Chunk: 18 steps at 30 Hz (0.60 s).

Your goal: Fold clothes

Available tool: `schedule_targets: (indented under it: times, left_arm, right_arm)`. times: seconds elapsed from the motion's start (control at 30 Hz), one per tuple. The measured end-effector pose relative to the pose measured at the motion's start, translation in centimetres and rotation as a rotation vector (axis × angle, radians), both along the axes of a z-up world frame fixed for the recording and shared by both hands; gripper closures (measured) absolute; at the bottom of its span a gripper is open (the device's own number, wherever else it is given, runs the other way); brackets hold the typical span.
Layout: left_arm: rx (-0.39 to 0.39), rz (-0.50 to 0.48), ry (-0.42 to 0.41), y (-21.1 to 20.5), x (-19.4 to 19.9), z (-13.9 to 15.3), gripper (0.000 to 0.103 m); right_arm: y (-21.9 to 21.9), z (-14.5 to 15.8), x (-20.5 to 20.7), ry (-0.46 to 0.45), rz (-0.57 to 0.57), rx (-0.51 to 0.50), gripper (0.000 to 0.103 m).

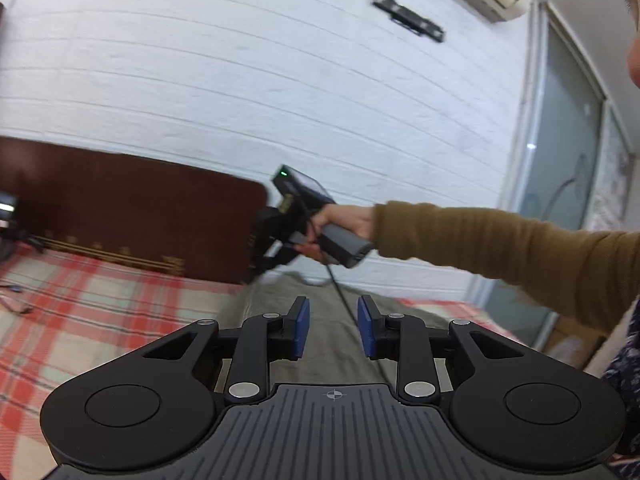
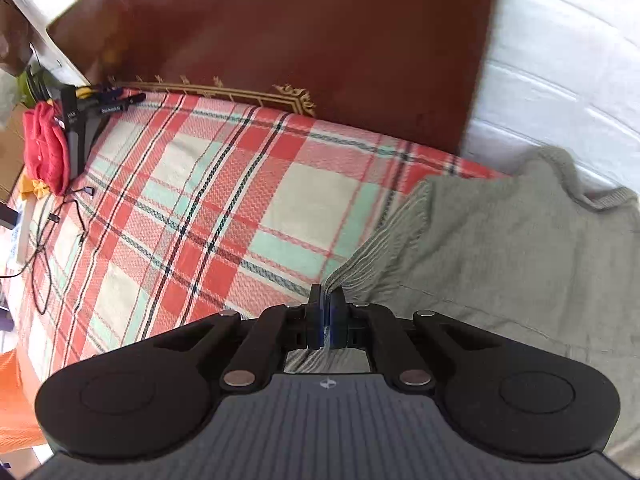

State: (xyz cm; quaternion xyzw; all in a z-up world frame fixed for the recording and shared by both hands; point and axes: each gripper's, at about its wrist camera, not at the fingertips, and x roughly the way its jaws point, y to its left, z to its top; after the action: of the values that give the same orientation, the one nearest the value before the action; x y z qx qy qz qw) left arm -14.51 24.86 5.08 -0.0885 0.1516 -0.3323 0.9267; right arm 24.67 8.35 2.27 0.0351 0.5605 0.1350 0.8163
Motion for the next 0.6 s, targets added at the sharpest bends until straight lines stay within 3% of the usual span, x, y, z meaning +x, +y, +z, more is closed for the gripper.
schedule_targets:
  times: [0.13, 0.23, 0.3, 0.53, 0.6]
  left_arm:
    - [0.016, -0.101, 0.017, -2.6, 0.2, 0.0, 0.076]
    - [0.084, -0.107, 0.02, -4.5, 0.3, -1.2, 0.072]
    - [0.185, -0.034, 0.018, -6.0, 0.4, -3.1, 0.057]
    - [0.614, 0.15, 0.096, -10.8, 1.0, -12.0, 0.055]
    - [0.714, 0.172, 0.063, -12.1, 0.3, -13.1, 0.046]
  right_arm:
    - [-3.0, 1.0, -1.6, -0.02, -0.024, 0.01, 0.101]
    - [-5.6, 0.8, -2.8, -0.032, -0.055, 0.01, 0.101]
    - [-7.4, 0.2, -3.7, -0.033, -0.082, 0.006, 0.101]
    - [-11.6, -3.1, -5.6, 0.01, -0.154, 0.026, 0.1]
    - [-12.1, -3.3, -6.0, 0.012, -0.155, 0.038, 0.1]
